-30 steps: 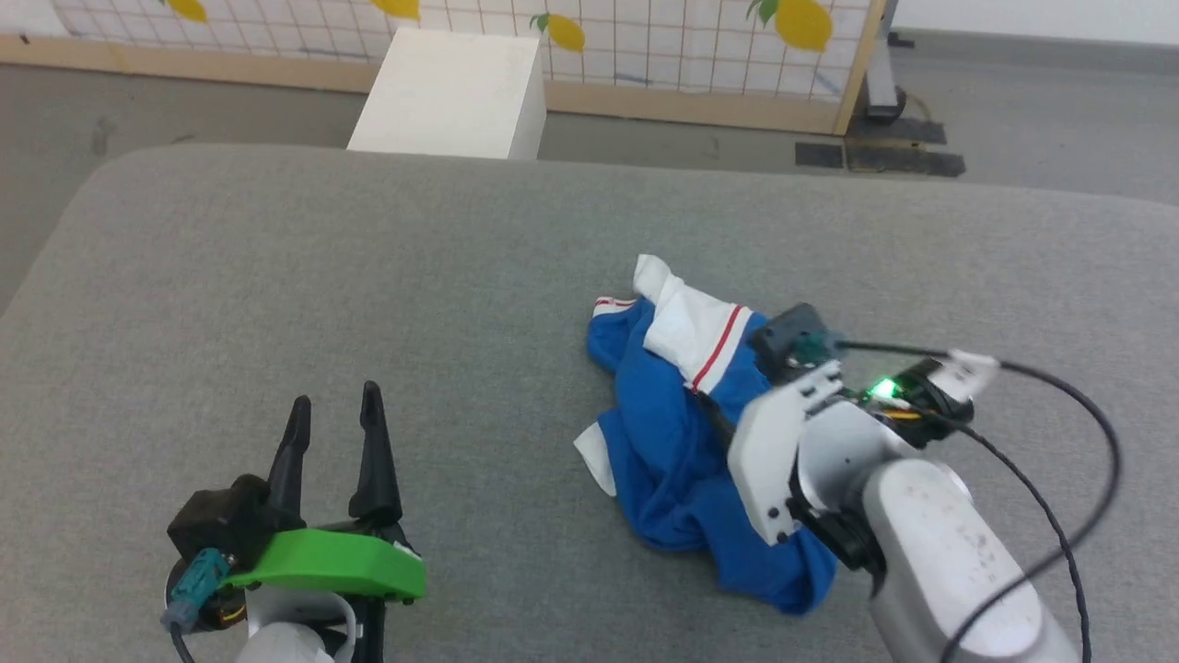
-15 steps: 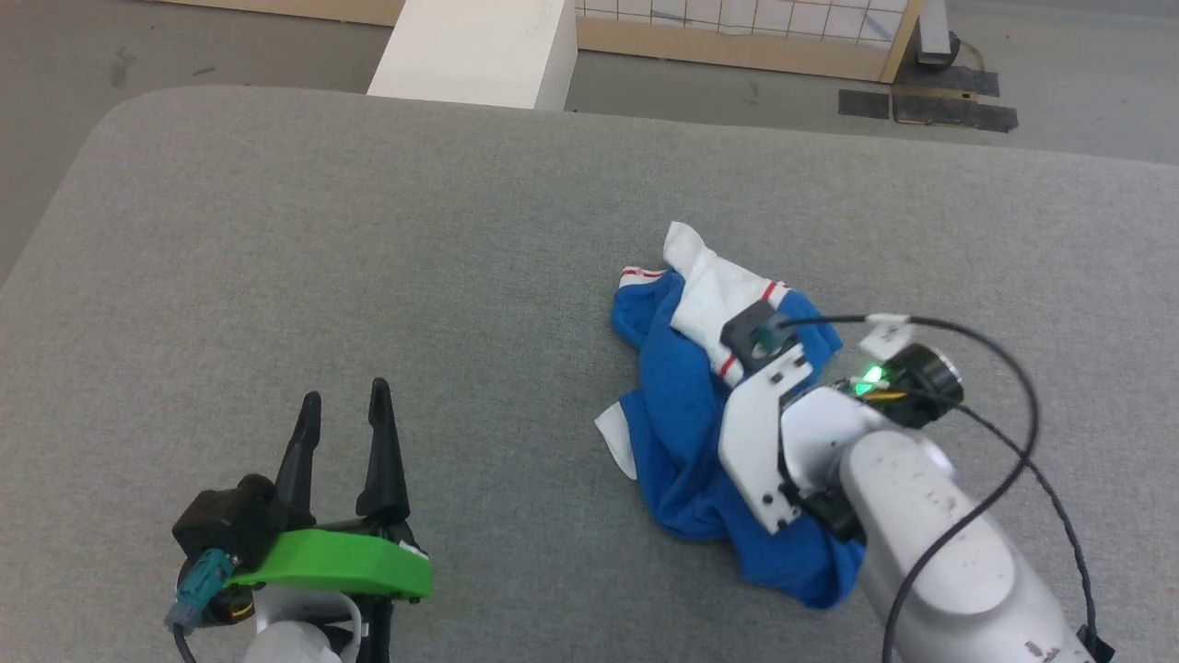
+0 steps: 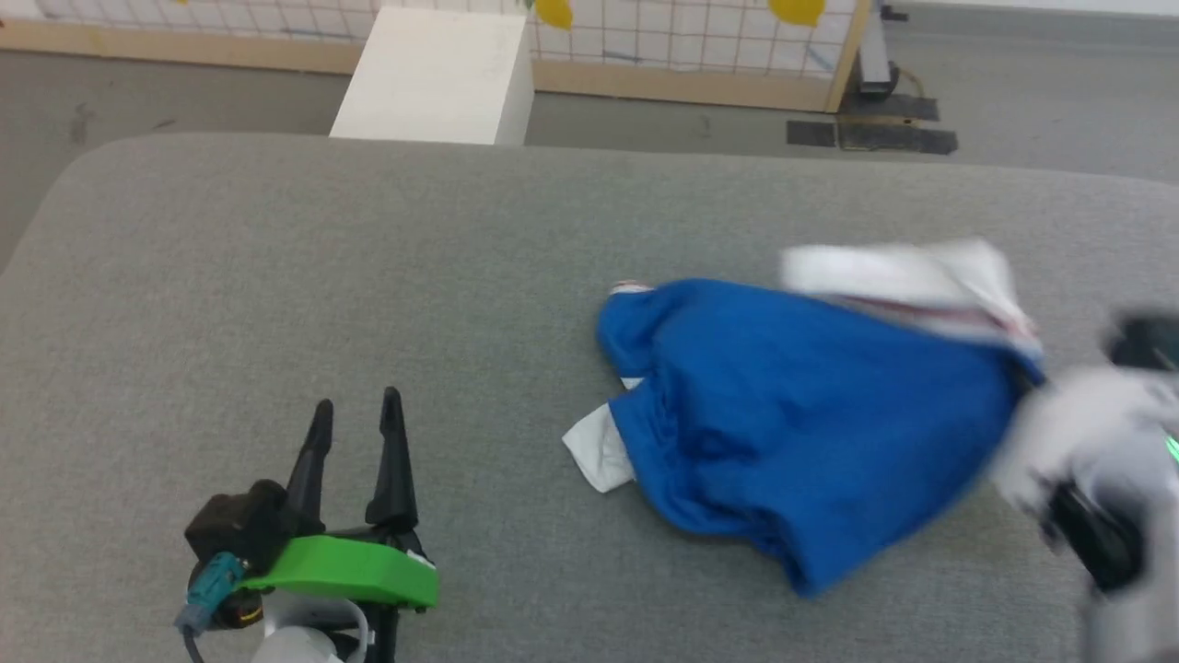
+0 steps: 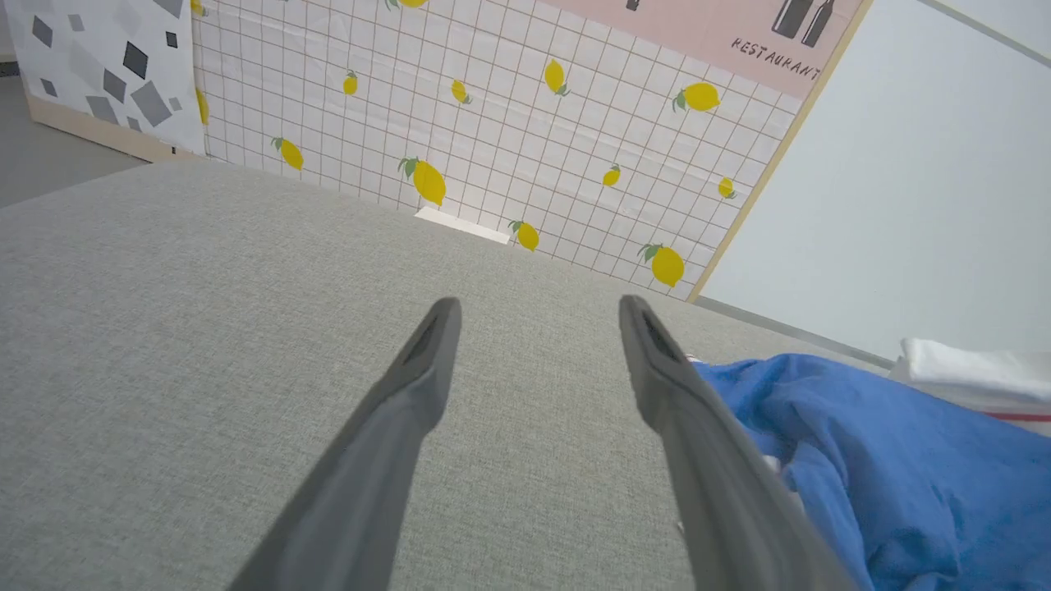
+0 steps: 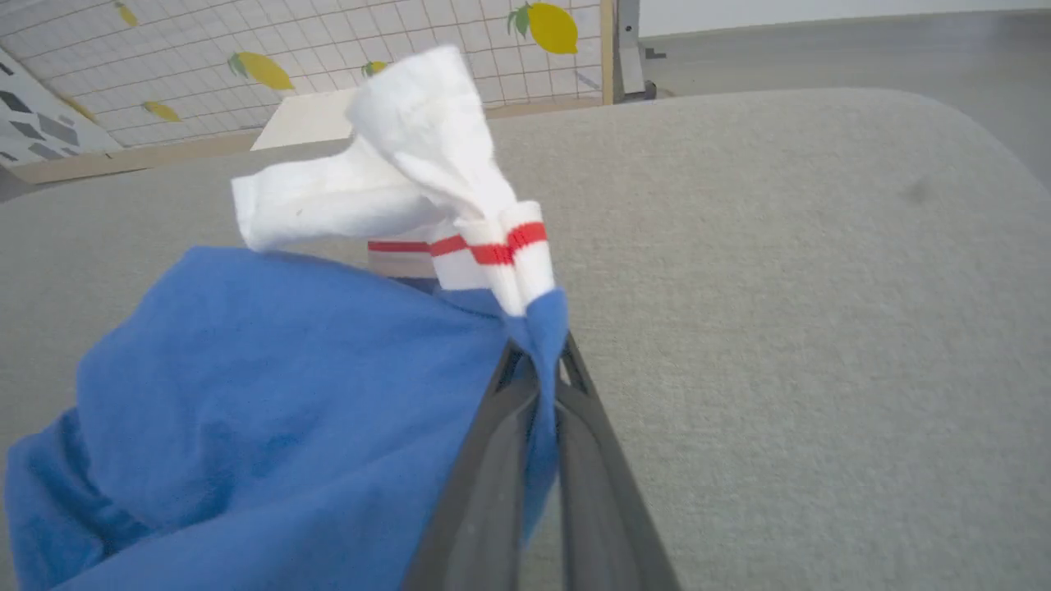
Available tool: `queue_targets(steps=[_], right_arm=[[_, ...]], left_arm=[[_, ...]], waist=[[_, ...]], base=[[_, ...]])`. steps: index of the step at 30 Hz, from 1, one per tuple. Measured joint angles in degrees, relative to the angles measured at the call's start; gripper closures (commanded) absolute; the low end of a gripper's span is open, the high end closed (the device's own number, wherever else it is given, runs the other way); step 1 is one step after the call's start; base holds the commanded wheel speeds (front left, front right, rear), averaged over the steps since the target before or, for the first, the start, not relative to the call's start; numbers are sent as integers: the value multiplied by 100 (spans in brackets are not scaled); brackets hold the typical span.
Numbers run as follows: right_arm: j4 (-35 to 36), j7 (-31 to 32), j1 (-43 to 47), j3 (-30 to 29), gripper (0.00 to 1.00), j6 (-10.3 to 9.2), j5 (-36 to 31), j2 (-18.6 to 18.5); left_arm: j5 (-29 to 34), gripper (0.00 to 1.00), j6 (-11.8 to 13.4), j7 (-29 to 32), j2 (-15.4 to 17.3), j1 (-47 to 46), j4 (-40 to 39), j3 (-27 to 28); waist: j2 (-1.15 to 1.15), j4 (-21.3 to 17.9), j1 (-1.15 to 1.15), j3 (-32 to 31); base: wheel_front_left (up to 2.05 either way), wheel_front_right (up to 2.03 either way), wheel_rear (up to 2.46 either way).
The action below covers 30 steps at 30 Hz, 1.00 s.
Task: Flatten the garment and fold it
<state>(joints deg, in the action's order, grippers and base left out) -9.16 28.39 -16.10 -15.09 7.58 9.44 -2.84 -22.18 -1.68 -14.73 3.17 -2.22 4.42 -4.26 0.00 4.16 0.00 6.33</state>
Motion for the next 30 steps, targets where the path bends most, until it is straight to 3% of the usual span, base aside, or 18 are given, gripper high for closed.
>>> queue_targets(steps=[5,10,11,12,16,19,30], right_arm=[[-45,111,1001,-1109,100,-1,289,-13],[-447,166,1521,-1187,100,-1,662,3],[-461,7,1521,-1140,94,-1,744,11],[-459,-175,1501,-1104,0,-1,834,3],[-397,-951,1421,-1116,0,-1,946,7],[-302,-1346,1335,-1298,0,-1,850,2],[208,-1682,982,-1418,0,-1,567,-5]], left_arm=[[0,0,-32,0,-5,2,102,-51],[-1,0,-37,-1,-7,4,235,-85],[-13,0,-37,3,-7,5,286,-93],[-44,0,-37,42,-8,5,331,-110],[-108,0,-99,430,-8,-62,414,-286],[-126,0,-135,1123,-1,-487,454,-545],[178,0,-179,4921,68,-2830,1567,-1856]], waist=[[0,-117,0,-96],[0,-227,0,-124],[0,-254,0,-129],[0,-281,0,-133],[0,-359,0,-168],[0,-418,0,-162],[0,-892,0,112]], base=[[0,0,0],[0,0,0],[0,0,0],[0,0,0],[0,0,0],[0,0,0],[0,0,0]])
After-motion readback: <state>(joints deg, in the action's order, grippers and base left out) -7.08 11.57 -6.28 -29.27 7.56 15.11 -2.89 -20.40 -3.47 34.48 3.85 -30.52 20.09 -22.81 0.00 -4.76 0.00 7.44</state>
